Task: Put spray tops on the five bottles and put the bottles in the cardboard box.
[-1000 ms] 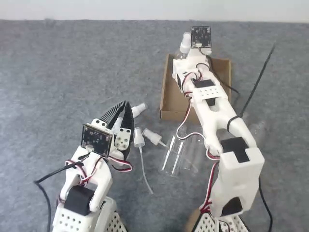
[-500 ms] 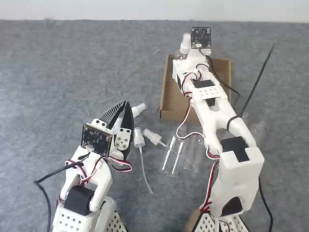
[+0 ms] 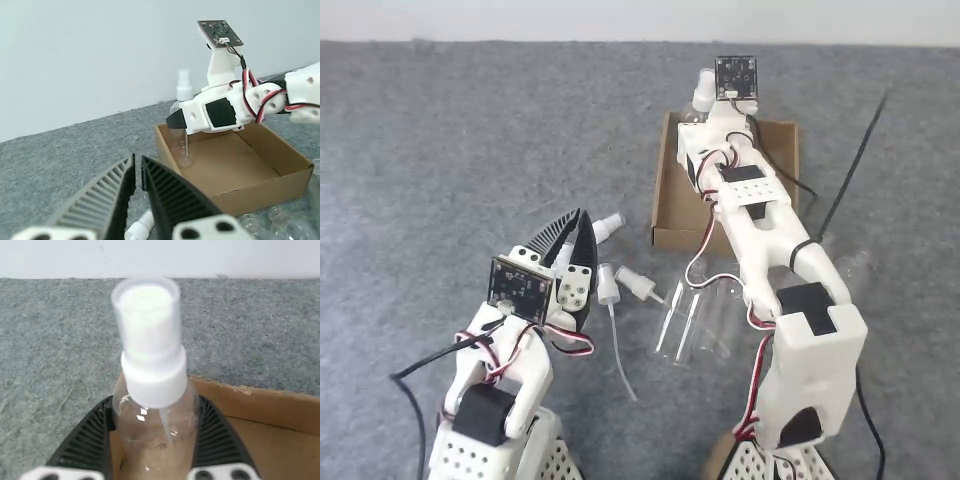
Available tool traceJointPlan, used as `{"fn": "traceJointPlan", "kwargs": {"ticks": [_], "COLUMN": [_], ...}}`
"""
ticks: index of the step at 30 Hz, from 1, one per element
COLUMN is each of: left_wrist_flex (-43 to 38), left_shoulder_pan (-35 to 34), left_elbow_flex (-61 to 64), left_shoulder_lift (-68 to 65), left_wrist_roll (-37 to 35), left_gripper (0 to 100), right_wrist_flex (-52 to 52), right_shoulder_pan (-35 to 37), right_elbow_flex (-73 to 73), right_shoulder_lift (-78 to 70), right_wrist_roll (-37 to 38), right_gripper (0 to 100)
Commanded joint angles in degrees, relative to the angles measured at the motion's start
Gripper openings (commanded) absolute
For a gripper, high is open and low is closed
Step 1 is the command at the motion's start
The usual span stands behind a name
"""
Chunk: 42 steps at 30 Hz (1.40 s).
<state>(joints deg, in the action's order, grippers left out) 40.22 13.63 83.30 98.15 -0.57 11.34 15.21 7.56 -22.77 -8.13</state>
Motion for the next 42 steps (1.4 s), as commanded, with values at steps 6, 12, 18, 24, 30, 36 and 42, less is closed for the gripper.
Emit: {"fn": "traceJointPlan", "kwargs": {"ticks": [6,12,18,24,30,36,42], "left_wrist_flex": [-1.85,-1.85,-1.85,-1.85,-1.85,-1.85,-1.85], "left_shoulder_pan": [0.00,0.00,0.00,0.00,0.00,0.00,0.00], "left_elbow_flex": [-0.13,-0.13,-0.13,-0.13,-0.13,-0.13,-0.13], "left_shoulder_lift": [0.70,0.70,0.70,0.70,0.70,0.70,0.70], "left_wrist_roll": [0.18,0.18,0.18,0.18,0.26,0.26,0.26], "left_gripper": [1,1,1,1,1,1,1], "right_wrist_flex": [-0.57,-1.01,-1.10,-1.10,-0.84,-0.75,-0.57], "right_shoulder_pan": [-0.66,-0.57,-0.57,-0.04,1.01,1.01,1.01], "right_elbow_flex": [-3.52,-2.55,-1.67,-1.67,-1.67,-1.93,-3.43], "right_shoulder_lift": [0.48,0.48,0.48,0.57,0.66,1.01,1.19], "right_wrist_roll": [4.04,4.04,4.31,4.31,4.31,4.40,4.40], "right_gripper": [0.7,11.7,19.9,22.2,29.2,31.2,31.2]}}
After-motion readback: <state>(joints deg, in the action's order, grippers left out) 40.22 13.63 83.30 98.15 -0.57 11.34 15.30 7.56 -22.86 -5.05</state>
